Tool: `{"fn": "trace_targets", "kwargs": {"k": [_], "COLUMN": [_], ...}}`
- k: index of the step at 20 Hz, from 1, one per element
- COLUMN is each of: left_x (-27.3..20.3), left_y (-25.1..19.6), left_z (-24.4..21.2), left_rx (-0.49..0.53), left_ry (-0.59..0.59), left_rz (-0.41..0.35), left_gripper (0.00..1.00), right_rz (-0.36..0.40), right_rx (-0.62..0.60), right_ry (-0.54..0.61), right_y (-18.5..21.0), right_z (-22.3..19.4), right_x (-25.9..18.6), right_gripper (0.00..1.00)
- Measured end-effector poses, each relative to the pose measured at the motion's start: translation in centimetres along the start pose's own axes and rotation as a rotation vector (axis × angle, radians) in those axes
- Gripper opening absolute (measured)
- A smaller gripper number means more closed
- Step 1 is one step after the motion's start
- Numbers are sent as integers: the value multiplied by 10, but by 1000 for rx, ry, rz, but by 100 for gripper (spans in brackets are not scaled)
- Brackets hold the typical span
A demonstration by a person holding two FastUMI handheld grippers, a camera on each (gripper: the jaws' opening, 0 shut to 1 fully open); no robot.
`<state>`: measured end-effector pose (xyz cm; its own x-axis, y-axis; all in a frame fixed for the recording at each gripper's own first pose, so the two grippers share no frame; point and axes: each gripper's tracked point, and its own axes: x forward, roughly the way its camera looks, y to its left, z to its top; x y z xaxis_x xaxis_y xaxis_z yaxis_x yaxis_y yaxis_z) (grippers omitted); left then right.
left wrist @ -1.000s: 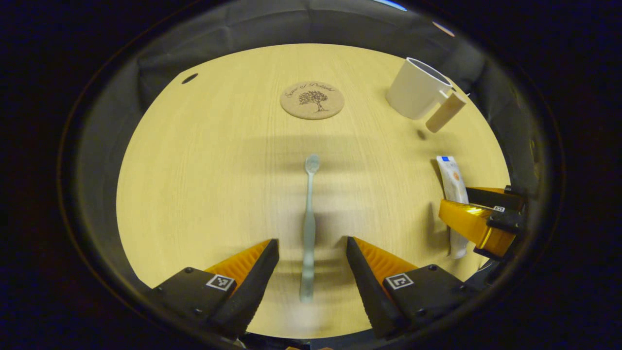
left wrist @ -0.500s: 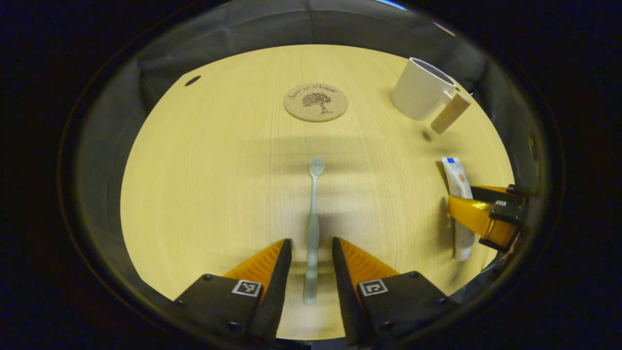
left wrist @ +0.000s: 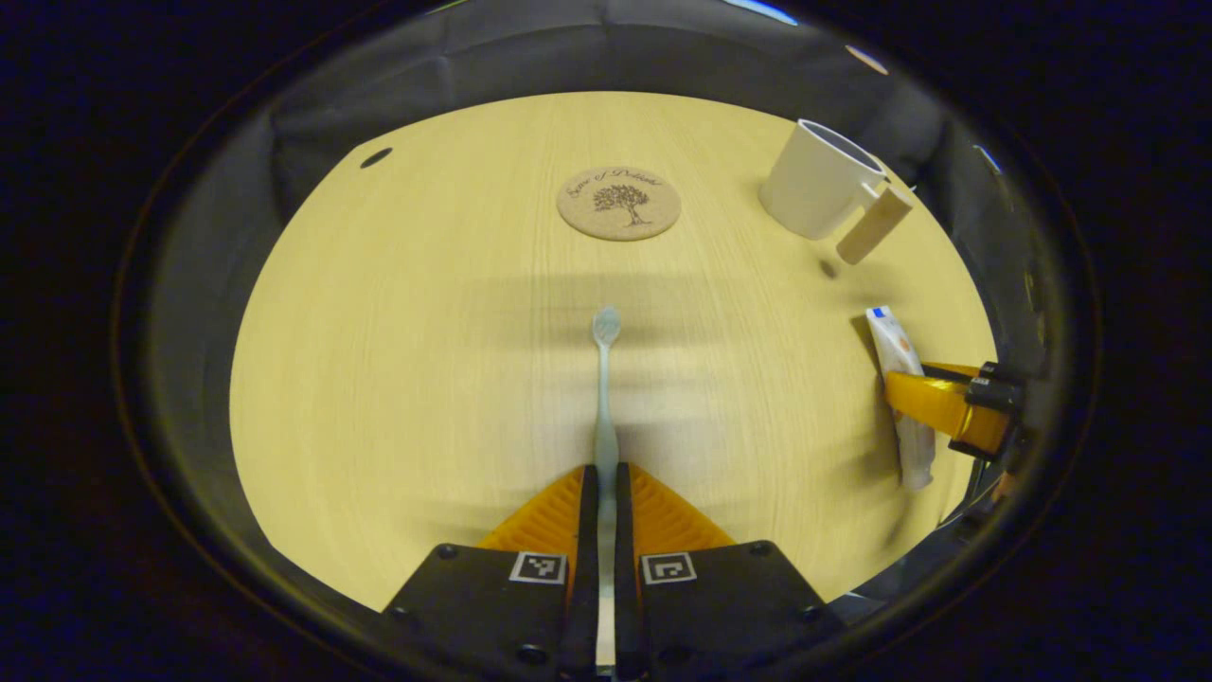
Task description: Put the toothbrush and toothpaste on the desktop into the cup, then pick up the cup and place it on the coaster on the desktop.
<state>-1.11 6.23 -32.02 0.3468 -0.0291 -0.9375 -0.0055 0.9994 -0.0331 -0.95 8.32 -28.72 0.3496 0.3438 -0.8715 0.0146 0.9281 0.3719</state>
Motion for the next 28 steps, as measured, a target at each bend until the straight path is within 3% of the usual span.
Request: {"fn": "trace_targets", "kwargs": {"k": [3, 5, 11, 18, 28], "left_x": [-3, -6, -16, -51, -105], "left_y": [1, 4, 2, 1, -22], "left_z": [0, -1, 14, 43, 106], "left_rx": [18, 27, 22, 29, 63], "left_ry": [-17, -35, -133, -279, -540], "left_rz": [-17, -27, -42, -78, -150], "left_gripper": [9, 10, 11, 10, 10], "right_rz": [59, 70, 115, 206, 205], "right_rx": [21, 23, 14, 49, 7], "right_ry": [-28, -50, -127, -333, -695], "right_y": [3, 2, 12, 37, 61], "right_z": [4, 8, 12, 43, 134], "right_x": [-1, 1, -20, -65, -130], "right_gripper": [19, 15, 15, 15, 14]}}
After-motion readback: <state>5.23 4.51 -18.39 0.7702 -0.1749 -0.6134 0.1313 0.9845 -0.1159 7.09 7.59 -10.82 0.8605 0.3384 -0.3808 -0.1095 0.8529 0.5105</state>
